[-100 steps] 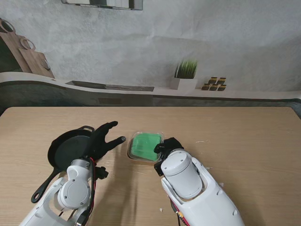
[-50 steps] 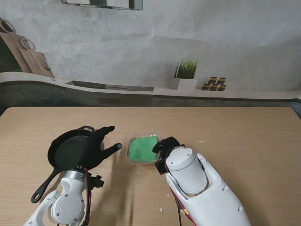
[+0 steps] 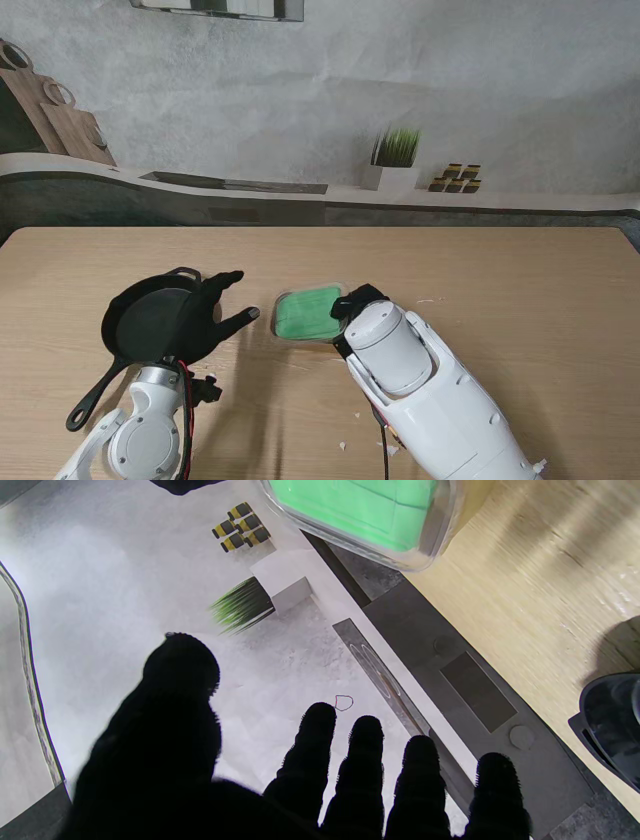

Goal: Load dumplings into a food container

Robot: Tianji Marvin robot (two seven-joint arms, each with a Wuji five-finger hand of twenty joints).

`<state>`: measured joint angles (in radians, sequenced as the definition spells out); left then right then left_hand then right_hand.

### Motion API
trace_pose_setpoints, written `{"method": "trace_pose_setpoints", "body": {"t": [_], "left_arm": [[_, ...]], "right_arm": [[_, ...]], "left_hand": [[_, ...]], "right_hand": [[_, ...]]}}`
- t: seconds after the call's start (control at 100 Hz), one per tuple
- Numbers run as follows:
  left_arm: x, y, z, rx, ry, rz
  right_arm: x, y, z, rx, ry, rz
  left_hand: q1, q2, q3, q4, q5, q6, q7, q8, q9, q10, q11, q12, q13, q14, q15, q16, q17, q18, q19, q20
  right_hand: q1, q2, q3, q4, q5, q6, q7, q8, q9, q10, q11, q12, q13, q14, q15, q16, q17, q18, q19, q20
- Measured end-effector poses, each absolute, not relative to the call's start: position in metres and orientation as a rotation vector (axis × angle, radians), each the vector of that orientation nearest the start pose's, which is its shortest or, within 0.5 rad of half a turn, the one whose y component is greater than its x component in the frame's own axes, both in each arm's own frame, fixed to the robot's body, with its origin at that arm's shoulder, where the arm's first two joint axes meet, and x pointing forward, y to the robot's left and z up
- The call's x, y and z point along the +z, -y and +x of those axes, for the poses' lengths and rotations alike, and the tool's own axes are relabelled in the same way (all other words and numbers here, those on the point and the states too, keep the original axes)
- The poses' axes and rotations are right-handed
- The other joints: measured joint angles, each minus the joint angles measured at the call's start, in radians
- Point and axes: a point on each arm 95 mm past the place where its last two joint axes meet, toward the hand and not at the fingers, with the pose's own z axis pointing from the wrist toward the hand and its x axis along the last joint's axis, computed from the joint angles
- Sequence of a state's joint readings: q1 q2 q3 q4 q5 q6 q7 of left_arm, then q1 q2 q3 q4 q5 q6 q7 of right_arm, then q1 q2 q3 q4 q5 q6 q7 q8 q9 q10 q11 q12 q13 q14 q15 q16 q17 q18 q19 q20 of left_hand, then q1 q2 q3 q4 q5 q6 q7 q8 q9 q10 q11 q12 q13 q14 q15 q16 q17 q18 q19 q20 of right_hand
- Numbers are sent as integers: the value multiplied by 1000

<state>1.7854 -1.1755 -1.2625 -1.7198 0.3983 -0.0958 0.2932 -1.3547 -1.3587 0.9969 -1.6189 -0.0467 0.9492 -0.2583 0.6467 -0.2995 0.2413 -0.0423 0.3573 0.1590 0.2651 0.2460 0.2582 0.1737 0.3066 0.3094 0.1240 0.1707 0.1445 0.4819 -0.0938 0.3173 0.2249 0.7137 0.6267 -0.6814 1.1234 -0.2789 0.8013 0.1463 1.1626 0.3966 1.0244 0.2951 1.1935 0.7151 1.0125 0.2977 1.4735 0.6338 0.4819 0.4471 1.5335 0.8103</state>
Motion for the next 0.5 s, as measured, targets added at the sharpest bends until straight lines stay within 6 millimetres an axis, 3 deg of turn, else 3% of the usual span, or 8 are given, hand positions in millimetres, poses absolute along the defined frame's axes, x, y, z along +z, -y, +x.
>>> {"method": "trace_pose_setpoints", "body": {"t": [0.19, 0.31, 0.42, 0.5], "left_arm": [[-330, 11, 342, -2004, -813, -1731], [-330, 11, 343, -2003, -813, -1732], [-330, 11, 343, -2002, -814, -1734], [-331, 11, 343, -1999, -815, -1736]], "right_arm": [[-309, -112, 423, -1529, 1026, -3010], [-308, -111, 424, -1567, 1207, -3009], [-309, -106, 425, -1542, 1252, -3027], [-311, -98, 426, -1425, 1300, -3050]], "left_hand": [[0, 0, 0, 0, 13, 10, 0, 0, 0, 0, 0, 0, 0, 0, -1, 0, 0, 0, 0, 12], [0, 0, 0, 10, 13, 11, -1, 0, 0, 0, -1, 0, 0, 0, -11, 0, 0, 0, 0, 12], [0, 0, 0, 10, 13, 15, -1, 0, 0, 0, -1, 0, 0, 1, -11, 0, 0, 0, 0, 23], [0, 0, 0, 10, 13, 19, -1, 0, 0, 0, -1, 0, 0, 2, -11, 0, 0, 0, 0, 24]], "right_hand": [[0, 31, -48, 0, -115, 1, 9, -57, -99, 8, 16, -6, -82, 1, -21, -1, -88, -21, 0, 0], [-18, 41, -58, 1, -206, 0, 9, -85, -201, 8, 21, -27, -182, -1, -86, 3, -175, -71, -38, 0], [-64, 113, -76, 2, -302, -3, -10, -85, -312, -4, 27, -38, -278, -23, -148, 10, -263, -146, -61, 0], [-122, 172, -110, 85, -391, -7, -64, 49, -411, -27, 27, -18, -358, -45, -200, 14, -333, -208, -86, 7]]}}
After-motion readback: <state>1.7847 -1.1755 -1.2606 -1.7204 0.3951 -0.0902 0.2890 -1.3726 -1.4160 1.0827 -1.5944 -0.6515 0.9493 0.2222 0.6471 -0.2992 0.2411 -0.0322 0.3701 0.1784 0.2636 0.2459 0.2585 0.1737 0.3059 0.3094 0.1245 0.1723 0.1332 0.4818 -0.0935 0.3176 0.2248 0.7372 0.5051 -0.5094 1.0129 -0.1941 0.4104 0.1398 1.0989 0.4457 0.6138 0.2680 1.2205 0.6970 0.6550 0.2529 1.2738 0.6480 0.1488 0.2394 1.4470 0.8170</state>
